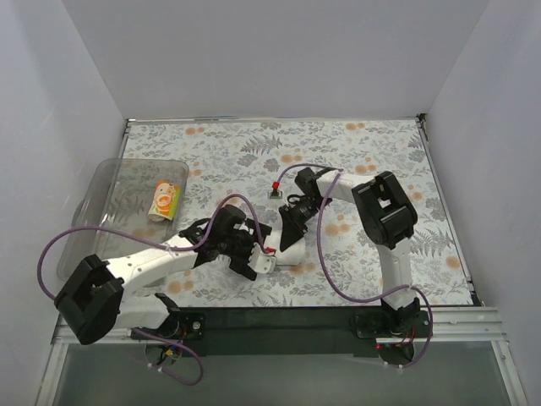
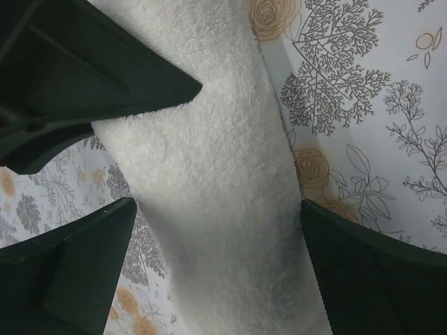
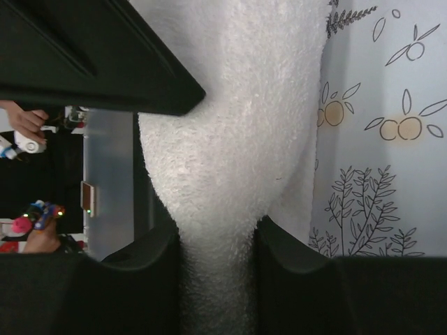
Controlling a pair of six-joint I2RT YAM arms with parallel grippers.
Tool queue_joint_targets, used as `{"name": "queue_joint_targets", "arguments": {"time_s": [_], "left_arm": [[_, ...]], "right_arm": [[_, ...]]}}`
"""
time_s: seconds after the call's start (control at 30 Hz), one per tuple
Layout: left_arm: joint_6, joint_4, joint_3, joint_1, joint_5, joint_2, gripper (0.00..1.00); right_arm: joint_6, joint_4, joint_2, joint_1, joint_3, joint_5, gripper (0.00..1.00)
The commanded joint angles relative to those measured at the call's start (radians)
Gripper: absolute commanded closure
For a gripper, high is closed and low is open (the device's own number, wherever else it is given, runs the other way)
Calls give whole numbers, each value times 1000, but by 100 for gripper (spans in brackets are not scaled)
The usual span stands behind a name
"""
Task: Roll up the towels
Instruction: Roll the towel, then place the rolled towel into the container
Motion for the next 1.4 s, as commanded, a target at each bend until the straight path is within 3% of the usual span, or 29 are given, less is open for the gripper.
{"name": "queue_joint_targets", "arguments": {"time_s": [0.0, 0.3, 0.6, 0.73, 0.77, 0.87, 1.2, 1.37], "left_arm": [[16, 129, -21, -32, -40, 52, 2], [-30, 116, 11, -49, -57, 250, 18], [-45, -45, 52, -49, -35, 377, 21], [-59, -105, 80, -49, -22, 435, 35], [-53, -121, 81, -47, -16, 437, 46], [-38, -151, 77, -49, -11, 452, 62], [-44, -205, 95, -49, -17, 495, 77], [-44, -248, 115, -46, -8, 495, 96]], "right_arm": [[-15, -60, 93, 12, -18, 128, 99], [-23, -87, 161, 3, -4, 62, 99], [-57, -108, 187, -1, -14, 65, 99], [-51, -108, 178, -1, -16, 79, 99], [-46, -108, 170, -6, -14, 83, 99], [-37, -110, 149, -27, -10, 97, 91], [-14, -128, 115, -130, 36, 152, 55], [-9, -154, 95, -193, 91, 174, 33]]}}
